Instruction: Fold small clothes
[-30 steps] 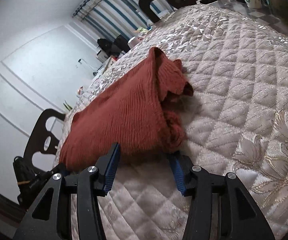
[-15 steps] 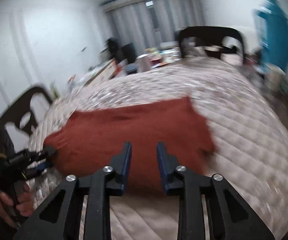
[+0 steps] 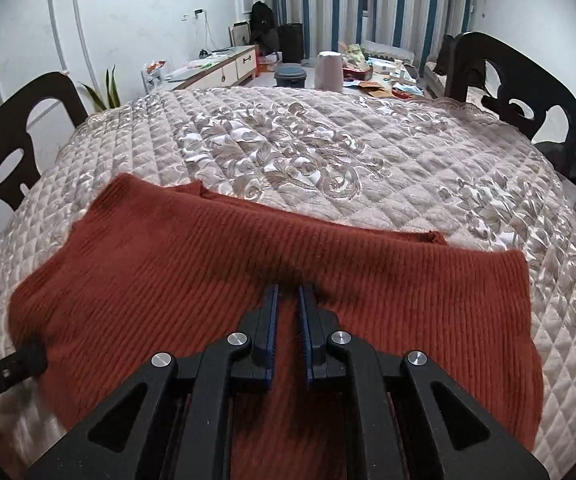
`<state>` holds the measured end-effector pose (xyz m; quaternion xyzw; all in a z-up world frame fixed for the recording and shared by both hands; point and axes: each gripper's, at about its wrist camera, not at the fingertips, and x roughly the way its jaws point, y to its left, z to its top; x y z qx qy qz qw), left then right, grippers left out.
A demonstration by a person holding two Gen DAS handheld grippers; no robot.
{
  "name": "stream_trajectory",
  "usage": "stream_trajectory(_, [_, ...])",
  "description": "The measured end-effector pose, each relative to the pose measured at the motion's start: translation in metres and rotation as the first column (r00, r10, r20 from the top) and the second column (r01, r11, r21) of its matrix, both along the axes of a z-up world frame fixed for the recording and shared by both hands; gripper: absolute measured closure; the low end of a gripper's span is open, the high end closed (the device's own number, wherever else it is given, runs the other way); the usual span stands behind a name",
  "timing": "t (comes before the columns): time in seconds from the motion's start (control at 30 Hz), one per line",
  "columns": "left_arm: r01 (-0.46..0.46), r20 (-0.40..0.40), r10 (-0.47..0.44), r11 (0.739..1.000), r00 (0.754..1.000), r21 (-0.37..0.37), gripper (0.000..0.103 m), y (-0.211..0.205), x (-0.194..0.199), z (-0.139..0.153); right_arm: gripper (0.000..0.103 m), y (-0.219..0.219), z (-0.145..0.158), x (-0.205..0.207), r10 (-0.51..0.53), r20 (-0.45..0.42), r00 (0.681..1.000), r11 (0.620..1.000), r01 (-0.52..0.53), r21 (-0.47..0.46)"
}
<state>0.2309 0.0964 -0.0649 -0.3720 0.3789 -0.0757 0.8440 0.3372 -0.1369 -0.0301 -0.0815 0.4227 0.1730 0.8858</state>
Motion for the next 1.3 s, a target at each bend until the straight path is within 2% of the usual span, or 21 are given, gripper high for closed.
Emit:
stream_trajectory(0.13, [0.004,0.008,-0.004,1.000,1.000,0.011,0.079,-0.001,0.000,-0.001,0.093,-0.001,0.012,-0.043,0.037,0.066,0.997,0.999,-0.038,0.003])
stream_trajectory(0.23, [0.005,0.009,-0.005,1.000,1.000,0.029,0.079,-0.004,0.001,0.001,0.093,0.003,-0.002,-0.066,0.063,0.056,0.996,0.997,-0.060,-0.045])
stream_trajectory(0.33, [0.011,0.007,-0.011,0.999,1.000,0.040,0.081,-0.006,0.003,0.003,0.093,0.000,0.000,-0.088,0.071,0.093,0.993,0.996,-0.065,-0.063])
stream_trajectory(0.53, [0.027,0.034,-0.029,0.997,0.999,0.069,0.090,-0.013,0.004,0.022,0.093,-0.022,0.009,-0.100,0.044,0.070,0.997,0.997,-0.048,0.058])
stream_trajectory(0.67, [0.065,0.122,-0.078,0.992,0.989,0.108,0.094,-0.024,0.004,0.057,0.093,-0.045,0.022,-0.118,-0.002,0.085,0.996,0.984,-0.013,0.177])
stream_trajectory(0.8, [0.133,0.208,-0.170,0.975,0.963,0.181,0.094,-0.054,0.015,0.098,0.093,-0.075,0.030,-0.141,-0.075,0.106,0.992,0.960,0.043,0.278])
stream_trajectory(0.93, [0.230,0.259,-0.296,0.938,0.919,0.258,0.095,-0.108,0.030,0.126,0.093,-0.112,0.032,-0.165,-0.173,0.106,0.979,0.926,0.125,0.355])
stream_trajectory(1.03, [0.327,0.265,-0.416,0.888,0.870,0.322,0.095,-0.162,0.035,0.129,0.093,-0.135,0.033,-0.178,-0.230,0.101,0.968,0.910,0.177,0.376])
stream_trajectory(1.13, [0.449,0.212,-0.544,0.814,0.812,0.368,0.095,-0.217,0.038,0.108,0.093,-0.156,0.033,-0.189,-0.283,0.095,0.955,0.895,0.227,0.385])
stream_trajectory(1.2, [0.517,0.146,-0.603,0.765,0.784,0.383,0.095,-0.245,0.040,0.082,0.093,-0.163,0.032,-0.193,-0.302,0.091,0.949,0.889,0.246,0.386])
stream_trajectory(1.3, [0.566,0.098,-0.646,0.724,0.757,0.394,0.095,-0.268,0.038,0.048,0.093,-0.175,0.027,-0.194,-0.325,0.073,0.943,0.882,0.275,0.383])
